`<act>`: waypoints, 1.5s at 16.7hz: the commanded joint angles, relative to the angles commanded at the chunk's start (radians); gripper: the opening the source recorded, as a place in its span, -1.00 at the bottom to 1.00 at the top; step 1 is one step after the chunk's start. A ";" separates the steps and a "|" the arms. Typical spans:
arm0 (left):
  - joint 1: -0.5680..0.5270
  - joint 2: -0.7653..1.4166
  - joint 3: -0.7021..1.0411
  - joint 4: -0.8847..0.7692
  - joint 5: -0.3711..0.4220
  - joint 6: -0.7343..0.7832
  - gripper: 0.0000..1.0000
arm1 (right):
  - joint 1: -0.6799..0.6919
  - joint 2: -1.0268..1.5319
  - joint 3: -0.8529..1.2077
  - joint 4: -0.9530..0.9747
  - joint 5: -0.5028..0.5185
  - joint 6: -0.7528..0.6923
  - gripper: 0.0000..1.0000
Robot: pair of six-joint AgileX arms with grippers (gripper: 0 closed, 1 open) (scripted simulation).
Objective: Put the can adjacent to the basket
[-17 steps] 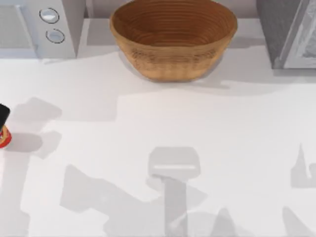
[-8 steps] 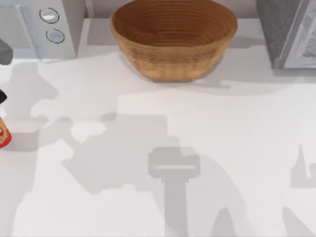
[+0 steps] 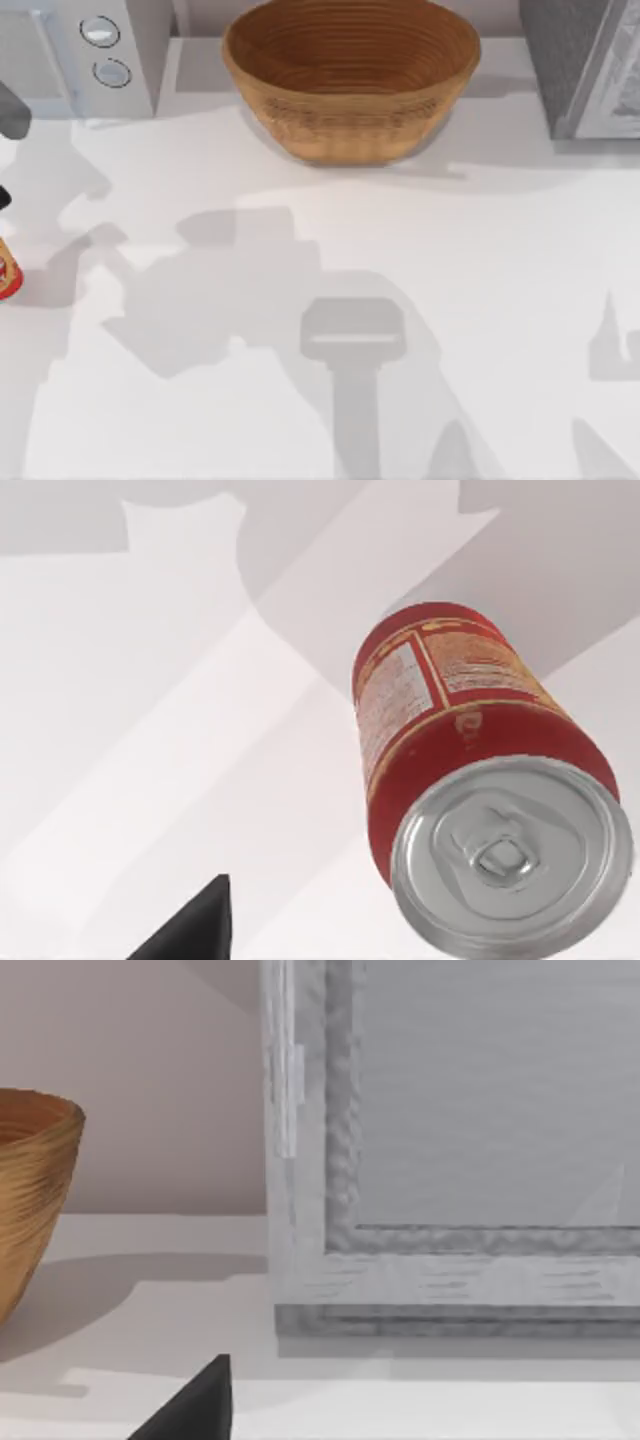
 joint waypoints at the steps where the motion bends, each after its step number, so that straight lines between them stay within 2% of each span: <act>1: -0.006 -0.002 -0.003 0.002 0.000 -0.001 1.00 | 0.000 0.000 0.000 0.000 0.000 0.000 1.00; 4: -0.002 0.008 -0.039 0.043 0.000 -0.003 1.00 | 0.000 0.000 0.000 0.000 0.000 0.000 1.00; 9: 0.001 0.046 -0.158 0.207 0.000 0.002 1.00 | 0.000 0.000 0.000 0.000 0.000 0.000 1.00; 14: 0.002 0.051 -0.171 0.222 0.000 0.002 1.00 | 0.000 0.000 0.000 0.000 0.000 0.000 1.00; 25: 0.002 0.051 -0.171 0.222 0.000 0.002 -0.66 | 0.000 0.000 0.000 0.000 0.000 0.000 1.00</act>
